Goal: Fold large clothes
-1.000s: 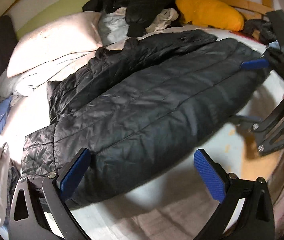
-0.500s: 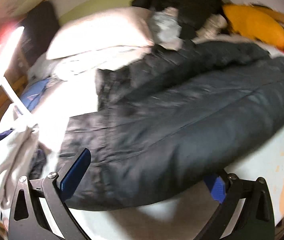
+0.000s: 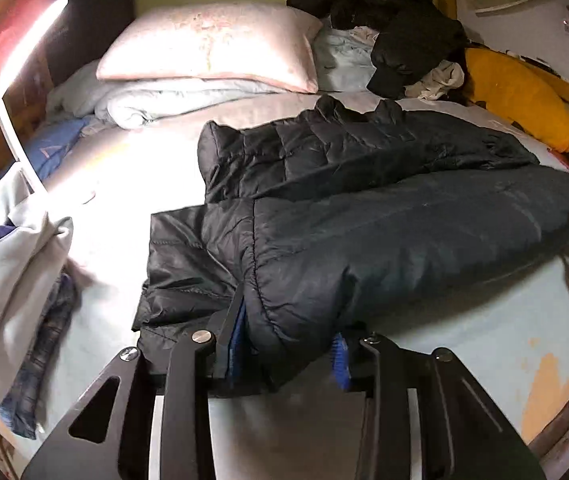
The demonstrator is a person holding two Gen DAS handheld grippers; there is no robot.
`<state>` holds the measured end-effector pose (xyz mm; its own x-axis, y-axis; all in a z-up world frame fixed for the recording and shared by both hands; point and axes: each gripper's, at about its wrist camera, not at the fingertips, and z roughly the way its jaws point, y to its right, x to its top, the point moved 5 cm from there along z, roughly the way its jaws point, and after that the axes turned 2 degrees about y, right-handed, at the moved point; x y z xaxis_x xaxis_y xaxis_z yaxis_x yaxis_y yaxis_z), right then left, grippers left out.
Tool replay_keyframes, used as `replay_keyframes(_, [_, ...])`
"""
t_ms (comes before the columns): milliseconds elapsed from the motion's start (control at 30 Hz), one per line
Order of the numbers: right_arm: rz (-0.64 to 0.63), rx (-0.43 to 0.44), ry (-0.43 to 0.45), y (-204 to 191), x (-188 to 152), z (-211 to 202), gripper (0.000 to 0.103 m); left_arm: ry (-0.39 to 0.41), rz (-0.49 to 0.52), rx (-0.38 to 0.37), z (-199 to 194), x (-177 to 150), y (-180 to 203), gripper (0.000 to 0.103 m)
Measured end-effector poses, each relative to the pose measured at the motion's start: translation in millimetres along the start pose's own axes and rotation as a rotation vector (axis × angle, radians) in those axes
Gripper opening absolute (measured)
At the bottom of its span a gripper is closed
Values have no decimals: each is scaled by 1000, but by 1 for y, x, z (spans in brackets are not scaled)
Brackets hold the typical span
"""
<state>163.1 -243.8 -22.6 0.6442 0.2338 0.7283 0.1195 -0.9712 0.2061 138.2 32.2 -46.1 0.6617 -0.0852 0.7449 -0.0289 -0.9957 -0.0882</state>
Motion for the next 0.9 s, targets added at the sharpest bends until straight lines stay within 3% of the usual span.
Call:
replay_keyframes(100, [-1, -32, 47, -10, -3, -12, 14, 4, 42, 39, -14, -3, 7, 27])
replay_keyframes(267, [68, 49, 19, -5, -19, -42, 13, -22, 14, -48, -48, -10, 2, 26])
replay_keyframes(467, [-2, 107, -90, -13, -50, -72, 16, -166, 110, -126, -69, -35, 10, 28])
replay_keyframes(567, [-18, 117, -105, -12, -56, -76, 17, -170, 120, -130, -72, -33, 8, 29])
replay_keyframes(733, [-10, 85, -25, -3, -19, -78, 17, -102, 63, -126, -74, 11, -1, 29])
replay_keyframes(900, [46, 2, 54, 10, 51, -53, 18, -50, 20, -88, -47, 81, -11, 30])
